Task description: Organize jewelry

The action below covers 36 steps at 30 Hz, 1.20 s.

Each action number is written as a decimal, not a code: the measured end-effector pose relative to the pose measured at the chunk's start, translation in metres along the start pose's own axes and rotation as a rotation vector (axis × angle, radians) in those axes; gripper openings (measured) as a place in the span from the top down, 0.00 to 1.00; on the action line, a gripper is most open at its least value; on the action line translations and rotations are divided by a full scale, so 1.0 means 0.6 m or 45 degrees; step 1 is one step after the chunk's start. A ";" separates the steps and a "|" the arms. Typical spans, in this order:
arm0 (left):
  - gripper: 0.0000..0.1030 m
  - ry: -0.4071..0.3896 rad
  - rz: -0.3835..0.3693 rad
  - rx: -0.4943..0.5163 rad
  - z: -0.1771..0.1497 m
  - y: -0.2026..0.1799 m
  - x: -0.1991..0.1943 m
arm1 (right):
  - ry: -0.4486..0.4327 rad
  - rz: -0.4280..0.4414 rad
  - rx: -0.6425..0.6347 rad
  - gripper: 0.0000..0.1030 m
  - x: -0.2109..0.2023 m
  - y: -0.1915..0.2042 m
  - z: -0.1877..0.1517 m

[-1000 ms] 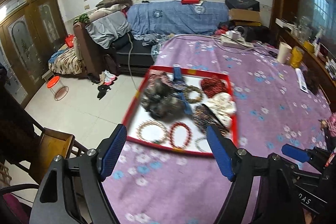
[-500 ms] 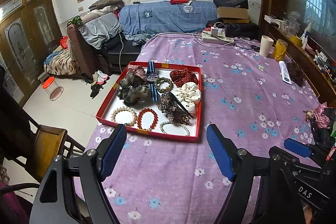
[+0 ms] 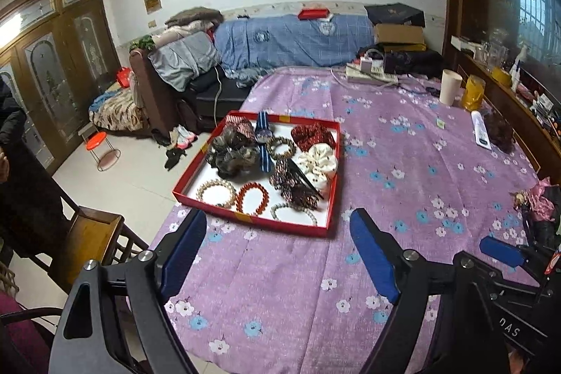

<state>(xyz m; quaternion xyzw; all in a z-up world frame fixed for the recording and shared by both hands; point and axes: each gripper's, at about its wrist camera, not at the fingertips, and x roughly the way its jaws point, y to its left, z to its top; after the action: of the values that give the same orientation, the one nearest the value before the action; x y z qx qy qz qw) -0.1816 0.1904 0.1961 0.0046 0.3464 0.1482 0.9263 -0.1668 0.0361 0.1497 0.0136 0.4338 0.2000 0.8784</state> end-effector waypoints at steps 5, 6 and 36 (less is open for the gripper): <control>0.03 -0.114 0.112 -0.009 -0.002 -0.003 -0.023 | 0.007 -0.002 -0.016 0.51 0.001 0.001 -0.005; 0.03 -0.132 0.125 -0.006 -0.001 -0.003 -0.027 | 0.010 -0.004 -0.022 0.50 0.004 0.002 -0.006; 0.02 0.257 0.048 -0.052 -0.029 0.121 0.126 | 0.128 -0.001 -0.165 0.42 0.137 0.132 0.038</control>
<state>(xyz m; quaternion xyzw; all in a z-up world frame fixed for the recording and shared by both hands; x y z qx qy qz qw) -0.1583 0.2791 0.1423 -0.0225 0.4348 0.1725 0.8836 -0.1315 0.1423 0.1173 -0.0535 0.4636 0.2275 0.8547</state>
